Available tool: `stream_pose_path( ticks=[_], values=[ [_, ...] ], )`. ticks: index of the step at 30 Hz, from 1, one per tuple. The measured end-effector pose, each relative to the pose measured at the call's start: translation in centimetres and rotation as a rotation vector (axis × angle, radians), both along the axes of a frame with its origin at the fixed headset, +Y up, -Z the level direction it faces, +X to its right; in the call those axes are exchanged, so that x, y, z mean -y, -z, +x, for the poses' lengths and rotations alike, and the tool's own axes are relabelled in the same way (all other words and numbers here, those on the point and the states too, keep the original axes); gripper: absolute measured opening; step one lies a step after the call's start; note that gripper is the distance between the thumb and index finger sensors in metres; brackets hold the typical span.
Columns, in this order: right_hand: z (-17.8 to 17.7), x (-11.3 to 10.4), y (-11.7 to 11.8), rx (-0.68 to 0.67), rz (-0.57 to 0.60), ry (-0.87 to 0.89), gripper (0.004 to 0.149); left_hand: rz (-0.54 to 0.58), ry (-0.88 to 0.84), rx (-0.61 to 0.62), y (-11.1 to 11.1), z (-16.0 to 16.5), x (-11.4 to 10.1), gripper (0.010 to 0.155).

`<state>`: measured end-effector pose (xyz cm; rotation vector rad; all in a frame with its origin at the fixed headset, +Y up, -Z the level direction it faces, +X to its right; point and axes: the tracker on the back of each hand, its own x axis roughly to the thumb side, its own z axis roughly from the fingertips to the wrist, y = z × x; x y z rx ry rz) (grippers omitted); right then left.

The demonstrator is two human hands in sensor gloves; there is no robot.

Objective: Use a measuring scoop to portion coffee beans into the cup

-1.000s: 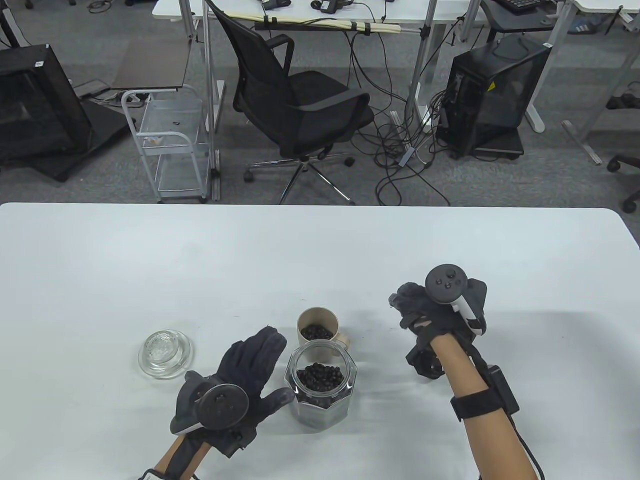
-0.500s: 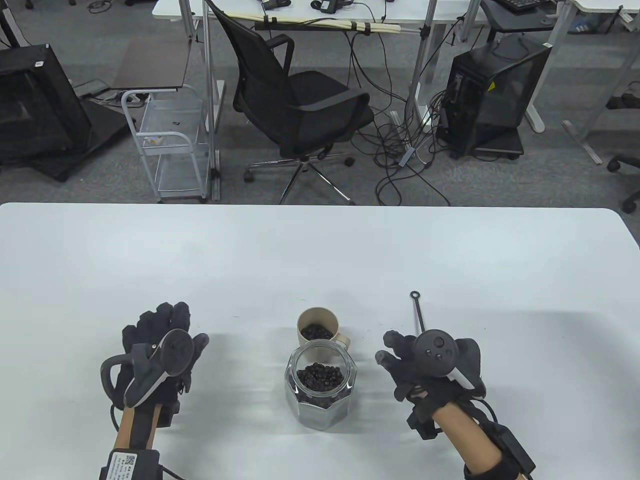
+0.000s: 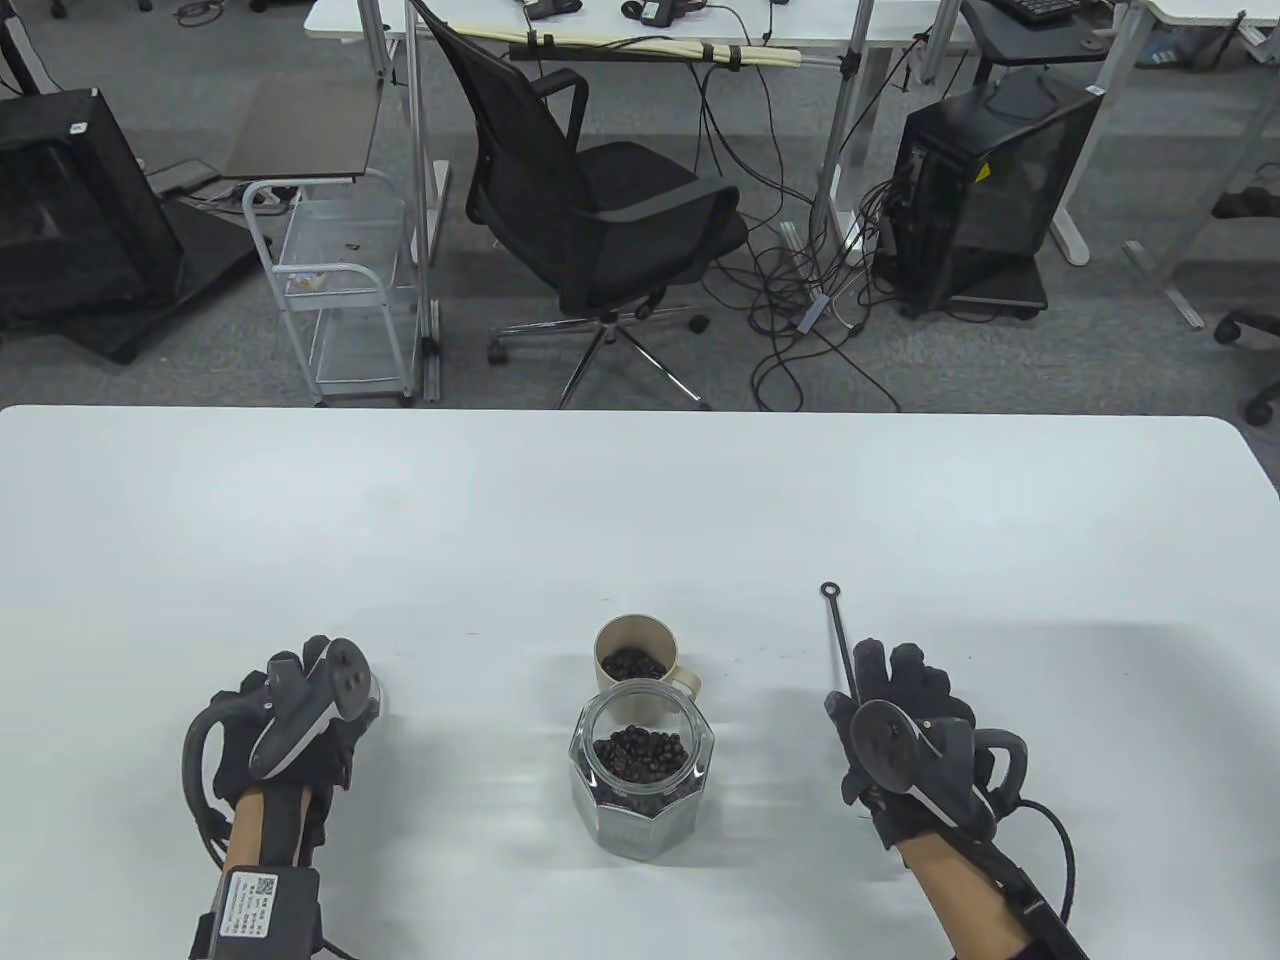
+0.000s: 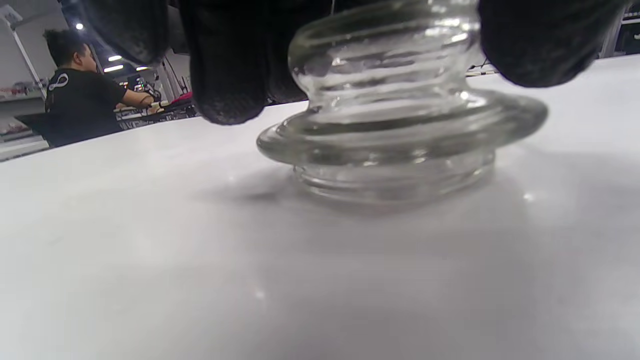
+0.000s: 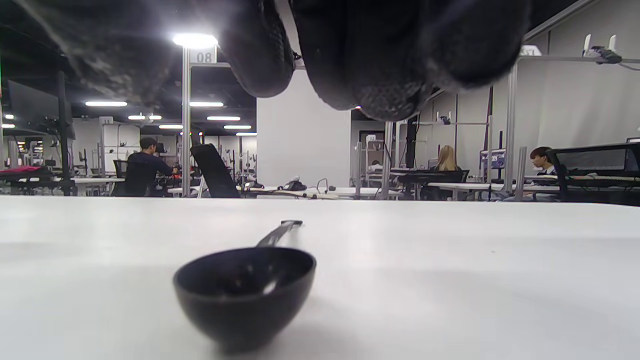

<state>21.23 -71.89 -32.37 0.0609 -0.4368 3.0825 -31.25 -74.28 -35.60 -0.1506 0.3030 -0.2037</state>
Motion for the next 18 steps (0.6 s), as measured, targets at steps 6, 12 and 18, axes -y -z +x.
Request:
stream_pose_path(
  ticks=[6,12,18],
  values=[
    [0.2,0.6,0.3,-0.013,-0.044,0.028,0.067,0.106,-0.043,0.03,0.1,0.0,0.1,0.086],
    [0.3,0.5,0.4,-0.014,-0.055,0.06,0.067,0.379,-0.227,0.198,-1.6,2.5,-5.6,0.089],
    [0.4,0.5,0.3,-0.018,-0.049,0.072,0.067,0.601,-0.347,0.526,-4.7,9.0,-11.4,0.09]
  ],
)
